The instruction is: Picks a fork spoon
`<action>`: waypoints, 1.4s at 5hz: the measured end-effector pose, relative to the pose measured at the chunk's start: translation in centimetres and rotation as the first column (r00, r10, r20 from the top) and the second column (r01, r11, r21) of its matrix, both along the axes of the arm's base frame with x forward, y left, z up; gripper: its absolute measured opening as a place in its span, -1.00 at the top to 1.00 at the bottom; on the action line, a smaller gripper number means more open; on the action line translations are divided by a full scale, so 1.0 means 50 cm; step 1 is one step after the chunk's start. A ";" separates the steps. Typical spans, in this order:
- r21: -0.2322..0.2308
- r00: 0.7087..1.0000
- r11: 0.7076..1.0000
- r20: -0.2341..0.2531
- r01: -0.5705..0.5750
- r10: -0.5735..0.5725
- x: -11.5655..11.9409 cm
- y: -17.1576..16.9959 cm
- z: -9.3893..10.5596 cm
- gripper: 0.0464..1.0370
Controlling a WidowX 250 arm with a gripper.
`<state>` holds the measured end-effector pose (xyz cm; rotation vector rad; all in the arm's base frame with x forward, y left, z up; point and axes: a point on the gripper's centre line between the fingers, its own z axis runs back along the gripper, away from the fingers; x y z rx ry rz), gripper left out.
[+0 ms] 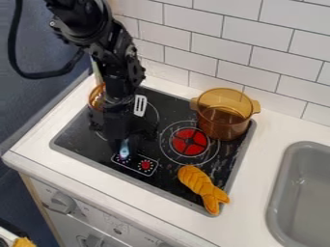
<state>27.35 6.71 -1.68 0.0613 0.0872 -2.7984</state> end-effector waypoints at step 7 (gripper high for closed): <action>-0.060 0.976 0.990 0.171 -0.127 0.136 0.015 -0.041 0.163 -0.92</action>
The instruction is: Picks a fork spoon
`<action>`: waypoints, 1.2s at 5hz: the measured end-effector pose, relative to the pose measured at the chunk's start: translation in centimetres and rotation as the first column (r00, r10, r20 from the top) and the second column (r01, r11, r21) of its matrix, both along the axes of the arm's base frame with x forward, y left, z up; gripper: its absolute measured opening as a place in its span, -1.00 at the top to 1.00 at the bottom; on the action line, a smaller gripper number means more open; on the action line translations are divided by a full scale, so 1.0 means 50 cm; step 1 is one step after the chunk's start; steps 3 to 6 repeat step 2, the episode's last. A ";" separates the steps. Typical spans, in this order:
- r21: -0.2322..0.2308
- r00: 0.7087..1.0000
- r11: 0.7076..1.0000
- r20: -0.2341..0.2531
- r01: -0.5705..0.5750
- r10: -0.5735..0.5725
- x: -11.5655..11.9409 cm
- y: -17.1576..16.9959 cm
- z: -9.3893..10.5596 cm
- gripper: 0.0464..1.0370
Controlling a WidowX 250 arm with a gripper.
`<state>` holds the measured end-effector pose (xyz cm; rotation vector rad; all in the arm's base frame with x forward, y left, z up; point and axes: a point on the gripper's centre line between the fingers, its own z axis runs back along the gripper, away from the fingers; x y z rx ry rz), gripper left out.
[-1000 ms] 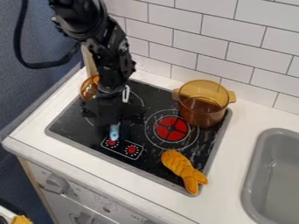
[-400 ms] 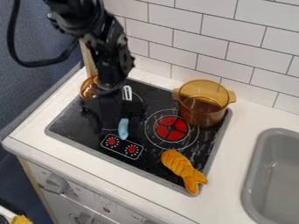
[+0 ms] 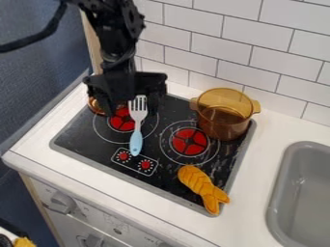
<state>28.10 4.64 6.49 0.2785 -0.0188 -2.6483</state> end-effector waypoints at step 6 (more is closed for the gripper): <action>0.018 0.997 0.997 0.028 -0.069 0.068 -0.015 -0.007 0.003 -0.92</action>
